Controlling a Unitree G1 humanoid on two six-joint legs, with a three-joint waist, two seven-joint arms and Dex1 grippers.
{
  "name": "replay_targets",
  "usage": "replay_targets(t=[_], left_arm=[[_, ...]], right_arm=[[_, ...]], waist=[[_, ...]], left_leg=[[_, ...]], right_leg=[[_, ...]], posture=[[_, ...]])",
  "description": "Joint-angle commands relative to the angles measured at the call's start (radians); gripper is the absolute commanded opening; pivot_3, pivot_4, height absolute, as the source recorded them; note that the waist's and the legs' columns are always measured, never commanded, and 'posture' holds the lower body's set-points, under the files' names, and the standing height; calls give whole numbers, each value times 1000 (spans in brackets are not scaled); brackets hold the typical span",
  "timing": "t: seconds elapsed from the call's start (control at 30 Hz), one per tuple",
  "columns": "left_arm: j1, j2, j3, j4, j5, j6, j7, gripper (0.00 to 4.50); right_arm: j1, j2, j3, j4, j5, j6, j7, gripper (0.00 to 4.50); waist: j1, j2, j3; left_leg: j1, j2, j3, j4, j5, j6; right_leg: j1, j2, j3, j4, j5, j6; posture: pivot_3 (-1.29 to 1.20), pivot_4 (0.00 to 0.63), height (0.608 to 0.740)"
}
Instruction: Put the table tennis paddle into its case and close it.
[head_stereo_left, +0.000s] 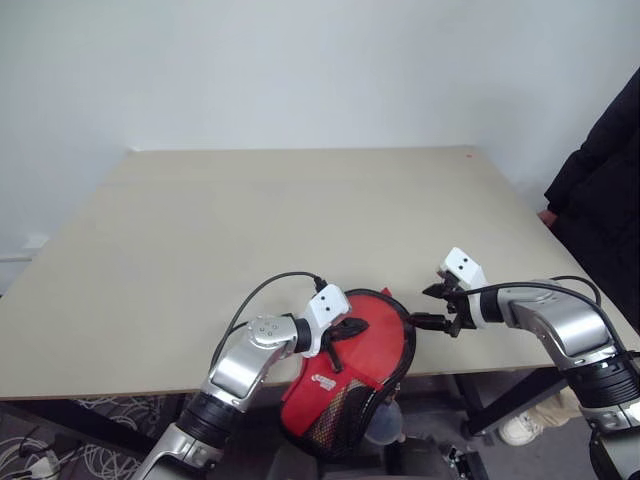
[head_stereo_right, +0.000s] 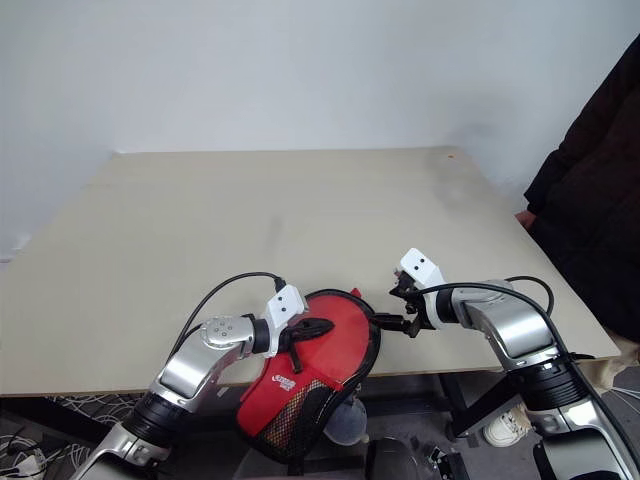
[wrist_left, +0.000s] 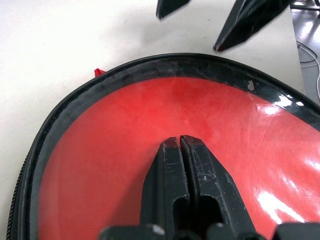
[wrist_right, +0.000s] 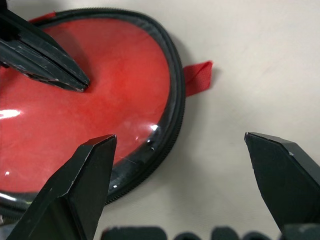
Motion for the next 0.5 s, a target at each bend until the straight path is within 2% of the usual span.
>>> replay_targets(t=[0.03, 0.2, 0.3, 0.5], left_arm=[[15, 7, 9, 23, 8, -7, -2, 0], [12, 0, 37, 10, -13, -11, -3, 0], [9, -6, 55, 6, -24, -11, -1, 0], [-16, -26, 120, -11, -69, -11, 8, 0]], right_arm=[[2, 13, 8, -43, -3, 7, -14, 4449], [15, 29, 34, -54, -6, 13, -22, 4449], [23, 34, 46, -57, -9, 14, -32, 4015], [30, 40, 48, -66, 2, 16, -27, 2457]], waist=[[0, 0, 0], [0, 1, 0], [0, 1, 0], [0, 0, 0]], left_leg=[[0, 0, 0, 0, 0, 0], [-1, 0, 1, 0, 0, 0], [-1, 1, 0, 0, 0, 0], [-6, 0, 0, 1, 0, 0]], right_leg=[[0, 0, 0, 0, 1, 0], [-2, 0, 0, 0, 6, -4], [-3, 0, -2, 0, 9, -4], [-9, 0, -2, 0, 10, -5]], posture=[[0, 0, 725], [0, 0, 725], [0, 0, 725], [0, 0, 725]])
